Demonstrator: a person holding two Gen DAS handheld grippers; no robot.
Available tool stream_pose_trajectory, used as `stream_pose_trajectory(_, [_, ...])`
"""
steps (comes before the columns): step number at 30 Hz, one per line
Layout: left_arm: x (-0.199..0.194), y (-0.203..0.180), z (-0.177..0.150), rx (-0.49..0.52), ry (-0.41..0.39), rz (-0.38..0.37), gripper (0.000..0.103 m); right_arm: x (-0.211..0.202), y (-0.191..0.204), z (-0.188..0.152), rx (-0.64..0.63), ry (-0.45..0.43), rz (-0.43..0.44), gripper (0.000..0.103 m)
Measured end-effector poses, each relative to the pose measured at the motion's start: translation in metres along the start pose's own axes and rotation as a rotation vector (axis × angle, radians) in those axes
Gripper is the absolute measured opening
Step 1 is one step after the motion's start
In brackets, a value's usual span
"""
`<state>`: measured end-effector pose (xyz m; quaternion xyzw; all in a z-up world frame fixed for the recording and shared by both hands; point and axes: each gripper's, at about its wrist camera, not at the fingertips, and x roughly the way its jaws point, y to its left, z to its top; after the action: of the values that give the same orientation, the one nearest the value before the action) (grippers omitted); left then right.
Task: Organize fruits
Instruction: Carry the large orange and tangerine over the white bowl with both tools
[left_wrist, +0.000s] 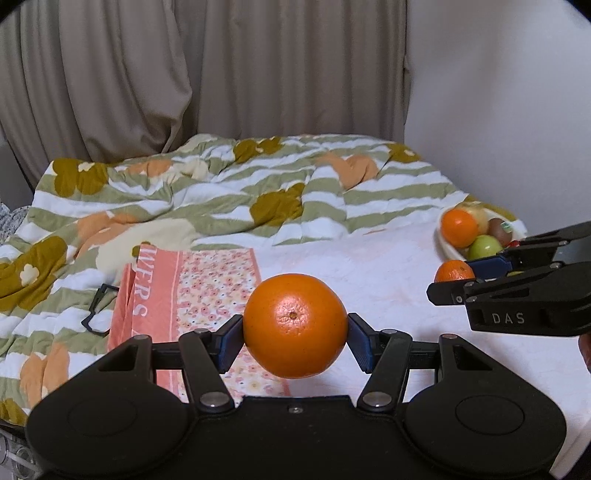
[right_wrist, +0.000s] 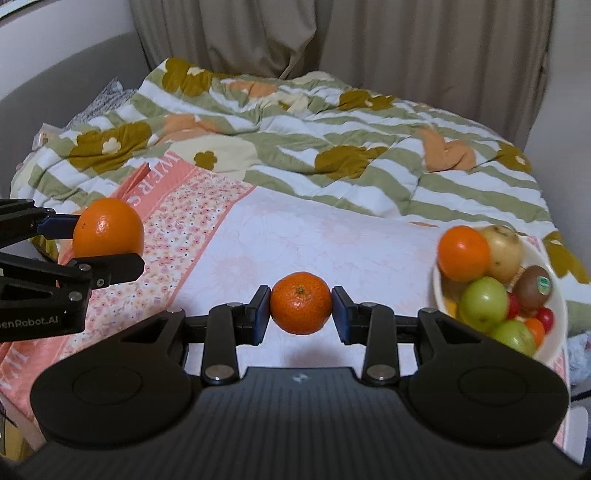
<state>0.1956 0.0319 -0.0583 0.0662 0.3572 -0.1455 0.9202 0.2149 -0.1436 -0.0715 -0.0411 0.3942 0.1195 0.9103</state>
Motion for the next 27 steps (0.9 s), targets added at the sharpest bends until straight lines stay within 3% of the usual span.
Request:
stream_pose_trajectory(12, [-0.032,-0.055,0.005,0.050,-0.056,-0.018,0.064,-0.067,-0.036,-0.032,0.084,-0.049,-0.023,0.051])
stream_pose_trajectory(19, [-0.037,-0.119,0.016,0.025,-0.069,0.005,0.063,-0.098,-0.092,-0.050,0.060,-0.068,0.007,0.051])
stream_pose_trajectory(27, [-0.017,-0.194,0.033,-0.004,-0.077,0.006,0.063,-0.112,-0.173,-0.059,0.022,-0.084,0.020,0.051])
